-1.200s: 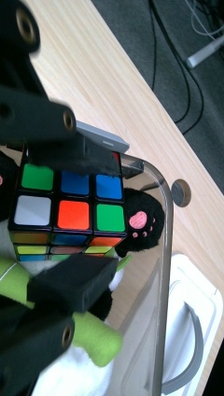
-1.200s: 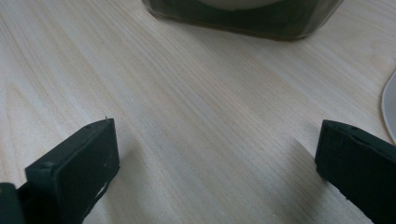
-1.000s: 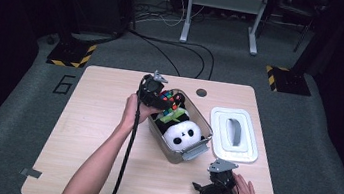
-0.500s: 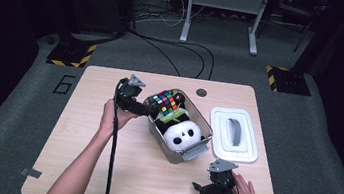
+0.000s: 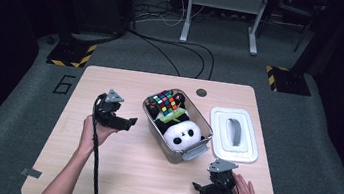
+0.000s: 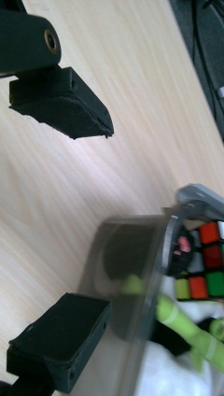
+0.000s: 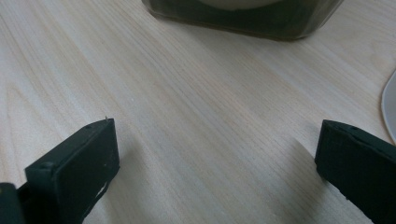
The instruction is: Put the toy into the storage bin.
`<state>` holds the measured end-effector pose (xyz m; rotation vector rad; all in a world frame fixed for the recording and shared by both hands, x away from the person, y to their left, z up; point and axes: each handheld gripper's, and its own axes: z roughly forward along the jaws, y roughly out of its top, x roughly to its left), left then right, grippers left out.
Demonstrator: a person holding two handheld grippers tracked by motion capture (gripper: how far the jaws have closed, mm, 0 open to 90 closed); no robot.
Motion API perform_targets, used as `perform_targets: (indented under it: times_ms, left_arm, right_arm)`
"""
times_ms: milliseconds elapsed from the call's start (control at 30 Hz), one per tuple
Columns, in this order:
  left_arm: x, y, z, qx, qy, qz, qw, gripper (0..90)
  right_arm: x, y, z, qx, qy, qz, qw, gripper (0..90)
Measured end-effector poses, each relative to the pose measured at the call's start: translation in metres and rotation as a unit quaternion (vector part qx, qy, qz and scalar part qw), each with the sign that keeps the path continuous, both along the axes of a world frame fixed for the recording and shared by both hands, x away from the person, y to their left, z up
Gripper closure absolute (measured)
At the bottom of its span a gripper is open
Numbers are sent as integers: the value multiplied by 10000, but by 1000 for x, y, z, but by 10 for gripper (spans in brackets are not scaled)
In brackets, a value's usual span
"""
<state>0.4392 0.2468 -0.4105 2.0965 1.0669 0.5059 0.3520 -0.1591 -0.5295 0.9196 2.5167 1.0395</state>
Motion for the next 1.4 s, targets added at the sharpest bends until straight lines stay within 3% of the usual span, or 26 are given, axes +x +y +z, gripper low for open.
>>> perform_targets:
  times_ms: [233,367,567,700,767,867,933,1400]
  left_arm:
    - [-9,20,-37,-48,342,173,9993,135]
    - [-15,29,-61,-224,514,330,9979,135]
    - [-23,42,-88,-322,706,497,9957,135]
    - [-25,45,-102,-106,745,606,9953,135]
    - [-25,45,-109,-26,646,706,9954,128]
    - [-28,45,-115,105,345,807,9961,105]
    - [-29,47,-118,-24,184,862,9961,83]
    - [-29,48,-119,-42,187,779,9968,58]
  right_arm:
    - [0,0,0,0,0,1,10000,0]
    - [0,0,0,2,-4,-2,10000,0]
    - [0,0,0,7,1,5,10000,0]
    - [0,0,0,2,-2,-1,10000,0]
    - [0,0,0,0,-1,0,10000,0]
    - [0,0,0,1,0,0,10000,0]
    - [0,0,0,1,1,-1,10000,0]
    - [0,0,0,-1,-1,1,10000,0]
